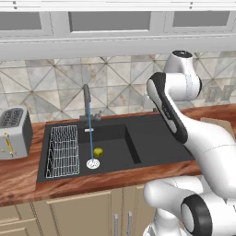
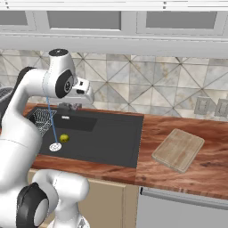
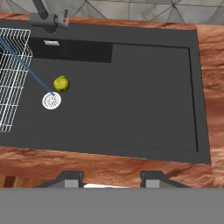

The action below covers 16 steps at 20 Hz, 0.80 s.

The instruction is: Pick the pear from the sink and place it on the cutting board to airdry. Then turn off the sink faucet.

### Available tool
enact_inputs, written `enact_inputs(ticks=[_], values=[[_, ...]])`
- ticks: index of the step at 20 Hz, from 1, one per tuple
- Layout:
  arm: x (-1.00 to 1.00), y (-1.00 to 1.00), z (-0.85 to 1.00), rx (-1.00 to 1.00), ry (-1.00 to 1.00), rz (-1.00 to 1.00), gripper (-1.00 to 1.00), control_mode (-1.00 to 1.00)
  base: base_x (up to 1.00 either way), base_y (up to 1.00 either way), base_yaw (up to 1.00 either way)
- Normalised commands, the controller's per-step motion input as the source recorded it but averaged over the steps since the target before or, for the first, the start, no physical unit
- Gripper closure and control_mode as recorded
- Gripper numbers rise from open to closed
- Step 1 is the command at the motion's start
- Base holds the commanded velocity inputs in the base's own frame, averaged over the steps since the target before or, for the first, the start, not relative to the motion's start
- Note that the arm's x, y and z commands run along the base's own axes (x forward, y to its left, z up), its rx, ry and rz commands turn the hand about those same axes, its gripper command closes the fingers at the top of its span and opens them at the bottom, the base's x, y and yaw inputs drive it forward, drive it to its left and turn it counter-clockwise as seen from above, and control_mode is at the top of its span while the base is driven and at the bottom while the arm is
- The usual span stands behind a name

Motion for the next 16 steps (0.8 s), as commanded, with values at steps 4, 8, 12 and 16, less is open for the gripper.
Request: enact_inputs(ticks=[4, 8, 12, 16], values=[[-0.02, 0.01, 0.00, 0.00, 0.00, 0.00, -1.00, -1.00, 0.00, 0.00, 0.00], [-0.14, 0.10, -0.01, 0.00, 0.00, 0.00, -1.00, -1.00, 0.00, 0.00, 0.00], [-0.17, 0.30, -0.11, 0.00, 0.00, 0.00, -1.00, -1.00, 0.00, 0.00, 0.00], [-0.28, 0.31, -0.18, 0.00, -0.01, 0.00, -1.00, -1.00, 0.00, 0.00, 0.00]])
